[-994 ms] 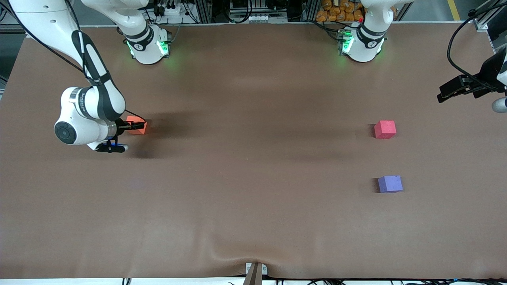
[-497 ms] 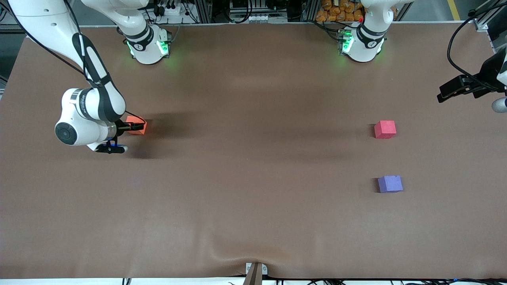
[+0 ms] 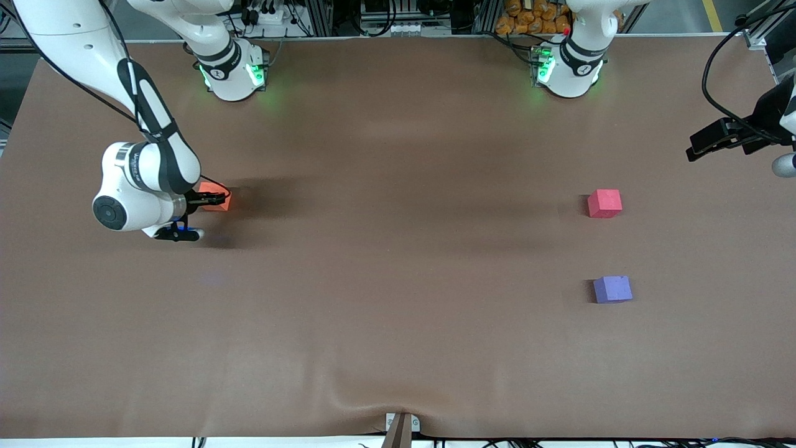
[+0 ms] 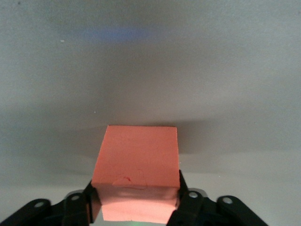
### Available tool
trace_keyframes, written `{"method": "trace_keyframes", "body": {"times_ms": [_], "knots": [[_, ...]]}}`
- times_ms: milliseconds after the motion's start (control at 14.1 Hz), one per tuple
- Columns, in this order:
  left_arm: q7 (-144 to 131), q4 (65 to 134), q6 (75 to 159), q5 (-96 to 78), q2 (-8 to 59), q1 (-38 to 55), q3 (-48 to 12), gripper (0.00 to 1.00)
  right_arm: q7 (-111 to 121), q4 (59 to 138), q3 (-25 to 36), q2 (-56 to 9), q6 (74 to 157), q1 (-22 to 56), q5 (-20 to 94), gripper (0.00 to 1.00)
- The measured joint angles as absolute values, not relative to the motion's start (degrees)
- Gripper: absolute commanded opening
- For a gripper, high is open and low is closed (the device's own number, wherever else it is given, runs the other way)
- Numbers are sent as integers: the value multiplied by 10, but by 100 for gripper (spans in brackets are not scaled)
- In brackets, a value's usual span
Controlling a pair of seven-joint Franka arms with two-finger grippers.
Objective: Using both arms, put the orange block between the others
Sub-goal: 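Carry the orange cube with the right gripper toward the table middle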
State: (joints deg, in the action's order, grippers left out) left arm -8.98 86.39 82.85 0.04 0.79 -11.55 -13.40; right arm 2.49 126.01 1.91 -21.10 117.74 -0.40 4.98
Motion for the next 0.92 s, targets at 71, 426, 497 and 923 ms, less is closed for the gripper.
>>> {"method": "trace_keyframes", "body": {"times_ms": [71, 426, 497, 923], "knots": [[-90, 864, 828, 0, 8, -115, -134, 100, 25, 1260, 19, -211, 1171, -6, 50, 5], [-90, 865, 828, 0, 8, -115, -134, 100, 28, 1227, 14, -197, 1133, -4, 50, 4], [-90, 865, 828, 0, 8, -115, -134, 100, 28, 1200, 11, -194, 1104, 1, 50, 3], [-90, 866, 828, 0, 8, -115, -134, 100, 27, 1024, 5, -203, 1030, 96, 57, 0]]}}
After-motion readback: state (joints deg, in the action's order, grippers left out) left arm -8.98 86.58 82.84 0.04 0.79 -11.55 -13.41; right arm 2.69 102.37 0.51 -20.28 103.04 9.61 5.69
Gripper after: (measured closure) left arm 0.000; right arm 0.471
